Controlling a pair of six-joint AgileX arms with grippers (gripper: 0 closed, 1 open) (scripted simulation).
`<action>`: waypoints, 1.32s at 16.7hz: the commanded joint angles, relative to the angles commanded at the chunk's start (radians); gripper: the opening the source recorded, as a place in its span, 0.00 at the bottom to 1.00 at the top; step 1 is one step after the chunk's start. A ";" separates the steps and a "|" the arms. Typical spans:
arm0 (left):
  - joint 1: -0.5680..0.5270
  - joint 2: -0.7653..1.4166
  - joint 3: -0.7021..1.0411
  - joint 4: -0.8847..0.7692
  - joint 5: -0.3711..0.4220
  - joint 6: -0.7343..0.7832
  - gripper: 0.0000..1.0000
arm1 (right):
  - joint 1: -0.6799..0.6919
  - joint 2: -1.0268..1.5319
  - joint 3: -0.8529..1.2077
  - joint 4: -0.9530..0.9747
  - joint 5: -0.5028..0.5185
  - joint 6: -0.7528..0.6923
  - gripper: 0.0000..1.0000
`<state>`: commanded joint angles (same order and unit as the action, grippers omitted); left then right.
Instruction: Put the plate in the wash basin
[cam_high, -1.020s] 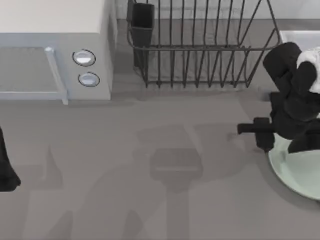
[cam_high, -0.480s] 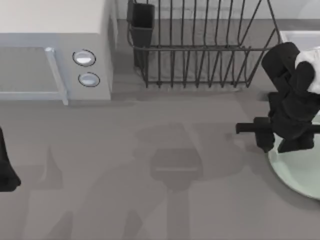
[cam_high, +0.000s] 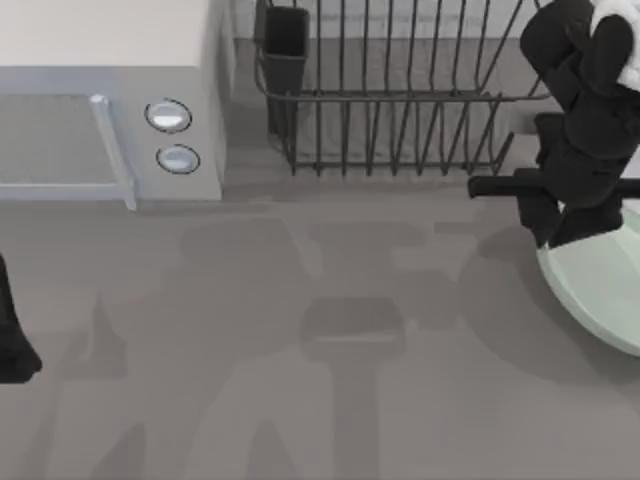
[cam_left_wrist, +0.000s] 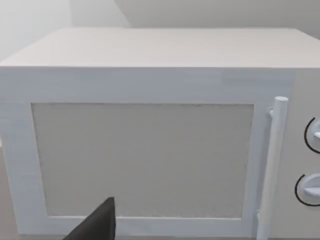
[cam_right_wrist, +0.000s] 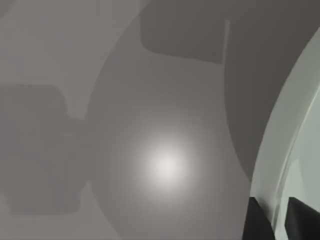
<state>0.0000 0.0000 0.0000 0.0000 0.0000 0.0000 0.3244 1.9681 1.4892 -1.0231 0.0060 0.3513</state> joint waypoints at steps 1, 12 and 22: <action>0.000 0.000 0.000 0.000 0.000 0.000 1.00 | 0.000 0.002 0.084 -0.085 0.000 0.000 0.00; 0.000 0.000 0.000 0.000 0.000 0.000 1.00 | -0.012 -0.033 0.715 -0.723 -0.001 -0.012 0.00; 0.000 0.000 0.000 0.000 0.000 0.000 1.00 | -0.102 0.140 0.879 -0.734 0.000 -0.106 0.00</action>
<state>0.0000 0.0000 0.0000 0.0000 0.0000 0.0000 0.2226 2.1083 2.3682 -1.7570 0.0059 0.2457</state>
